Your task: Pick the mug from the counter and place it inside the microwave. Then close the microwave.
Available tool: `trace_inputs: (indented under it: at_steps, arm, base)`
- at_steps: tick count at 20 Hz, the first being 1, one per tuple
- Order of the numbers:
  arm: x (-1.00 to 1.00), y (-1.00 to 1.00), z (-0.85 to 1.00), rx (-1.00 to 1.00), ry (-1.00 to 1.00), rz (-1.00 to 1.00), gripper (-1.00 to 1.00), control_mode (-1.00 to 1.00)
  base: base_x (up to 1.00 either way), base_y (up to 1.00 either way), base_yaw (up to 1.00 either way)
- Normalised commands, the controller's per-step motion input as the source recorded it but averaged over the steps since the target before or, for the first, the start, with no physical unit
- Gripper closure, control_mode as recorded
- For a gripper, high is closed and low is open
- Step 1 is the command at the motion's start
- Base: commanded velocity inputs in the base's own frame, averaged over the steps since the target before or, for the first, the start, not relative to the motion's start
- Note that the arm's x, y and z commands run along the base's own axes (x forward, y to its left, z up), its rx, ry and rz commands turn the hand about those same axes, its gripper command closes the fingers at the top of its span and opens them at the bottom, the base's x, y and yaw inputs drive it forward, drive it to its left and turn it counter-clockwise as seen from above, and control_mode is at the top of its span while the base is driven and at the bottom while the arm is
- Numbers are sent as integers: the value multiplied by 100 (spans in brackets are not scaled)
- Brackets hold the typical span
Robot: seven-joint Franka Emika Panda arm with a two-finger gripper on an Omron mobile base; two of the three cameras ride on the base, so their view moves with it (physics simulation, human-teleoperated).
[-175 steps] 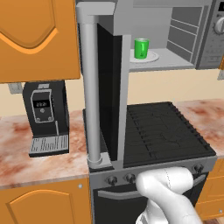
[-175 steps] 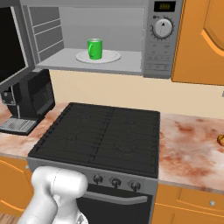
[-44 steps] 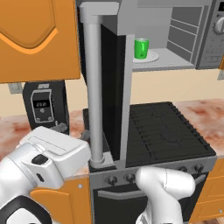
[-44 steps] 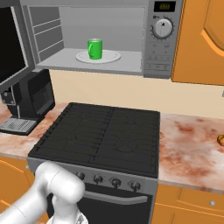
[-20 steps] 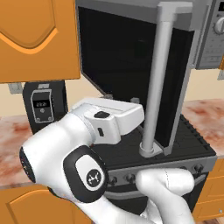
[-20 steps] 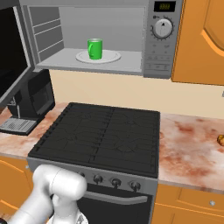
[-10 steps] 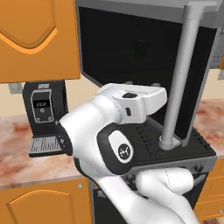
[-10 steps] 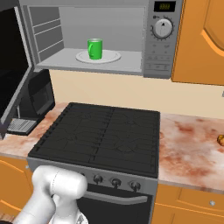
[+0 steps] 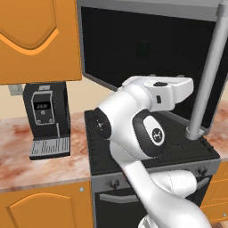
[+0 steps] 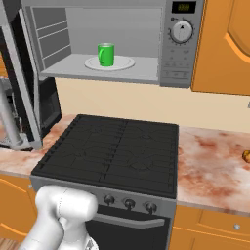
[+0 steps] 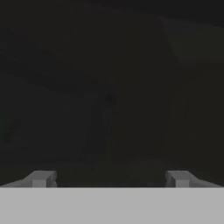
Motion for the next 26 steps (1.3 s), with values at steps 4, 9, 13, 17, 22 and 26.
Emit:
trace_inputs:
  at_steps: [4, 9, 13, 17, 22, 26]
  arm:
    - [33, -58, 10, 0, 0, 0, -100, -100]
    - [36, -58, 6, 0, 0, 0, -100, -100]
    - [34, -61, 1, 0, 0, 0, -100, -100]
    - [35, -62, 0, 0, 0, 0, -100, -100]
    - [30, -54, 2, 0, 0, 0, -100, -100]
    - [28, -46, 7, 0, 0, 0, -100, -100]
  base:
    - [0, 0, 0]
    - [0, 0, 0]
    - [0, 0, 0]
    - [0, 0, 0]
    - [0, 0, 0]
    - [0, 0, 0]
